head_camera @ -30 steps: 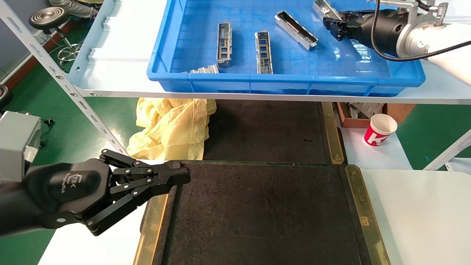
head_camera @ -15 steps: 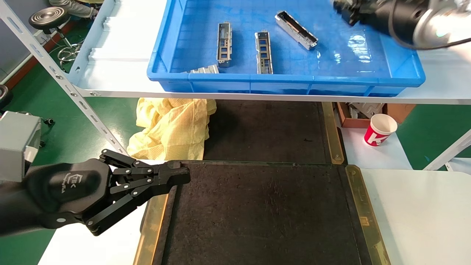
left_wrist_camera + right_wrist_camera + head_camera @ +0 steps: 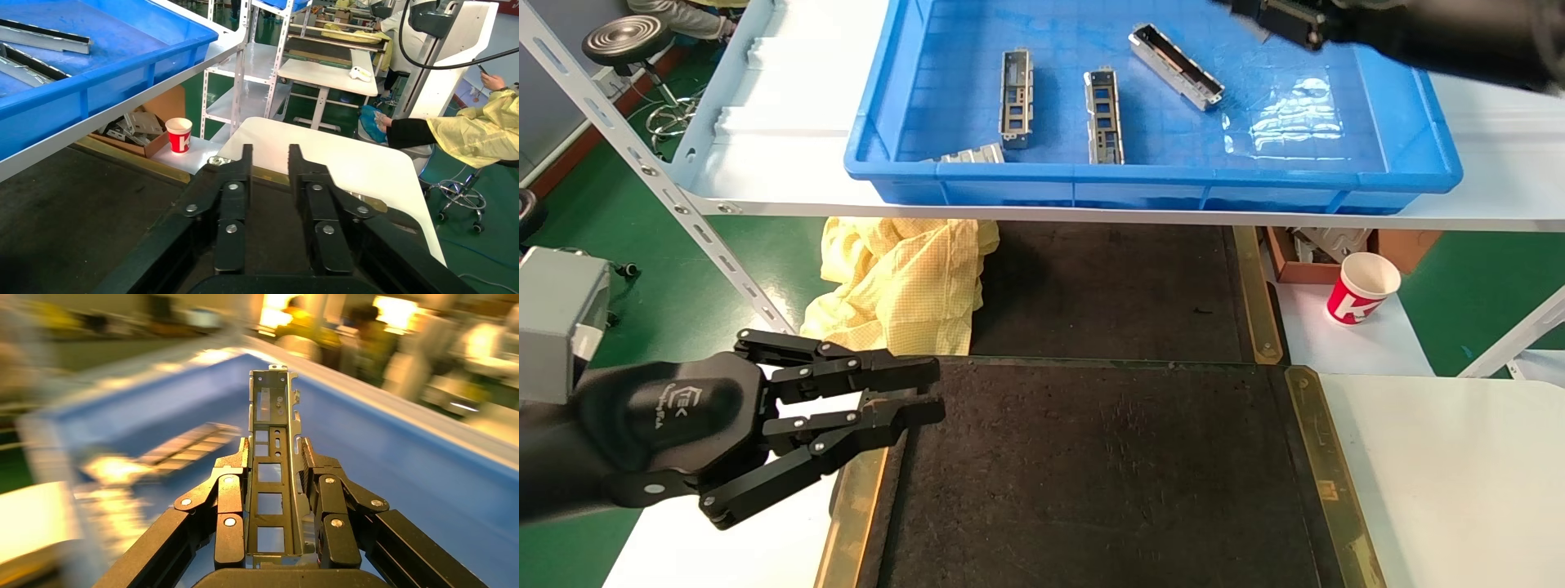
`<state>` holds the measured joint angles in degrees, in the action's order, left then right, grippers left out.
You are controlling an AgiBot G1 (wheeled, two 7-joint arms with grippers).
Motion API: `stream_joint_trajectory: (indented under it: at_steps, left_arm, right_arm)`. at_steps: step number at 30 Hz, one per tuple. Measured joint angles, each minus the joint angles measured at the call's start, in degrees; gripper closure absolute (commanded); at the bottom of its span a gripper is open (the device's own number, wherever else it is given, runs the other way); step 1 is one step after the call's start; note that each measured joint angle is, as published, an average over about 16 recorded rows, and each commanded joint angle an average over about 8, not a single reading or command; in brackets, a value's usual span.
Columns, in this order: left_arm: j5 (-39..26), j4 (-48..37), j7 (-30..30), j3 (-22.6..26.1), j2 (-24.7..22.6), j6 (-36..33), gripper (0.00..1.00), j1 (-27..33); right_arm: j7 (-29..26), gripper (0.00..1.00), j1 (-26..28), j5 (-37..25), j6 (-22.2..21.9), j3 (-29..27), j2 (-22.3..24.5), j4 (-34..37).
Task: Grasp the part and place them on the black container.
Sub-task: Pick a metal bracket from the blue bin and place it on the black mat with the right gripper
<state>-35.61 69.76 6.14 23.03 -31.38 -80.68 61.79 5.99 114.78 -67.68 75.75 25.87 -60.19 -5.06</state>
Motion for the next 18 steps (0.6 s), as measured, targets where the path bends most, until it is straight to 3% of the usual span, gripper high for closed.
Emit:
stream_joint_trajectory:
  at_steps: [4,8,18]
  left_arm:
    - [0.0,0.0,0.0,0.0,0.0,0.0,0.0,0.0]
    - [0.0,0.0,0.0,0.0,0.0,0.0,0.0,0.0]
    - [0.0,0.0,0.0,0.0,0.0,0.0,0.0,0.0]
  right_arm:
    - [-1.25,1.0,-0.84,0.72,8.47,0.22,1.92,-1.61]
    - [-3.33,1.0,-2.75,2.08,13.99,1.07,3.7,-5.2]
    - [-9.67,1.0,-10.92,9.19,16.21,7.51,9.41,-23.27]
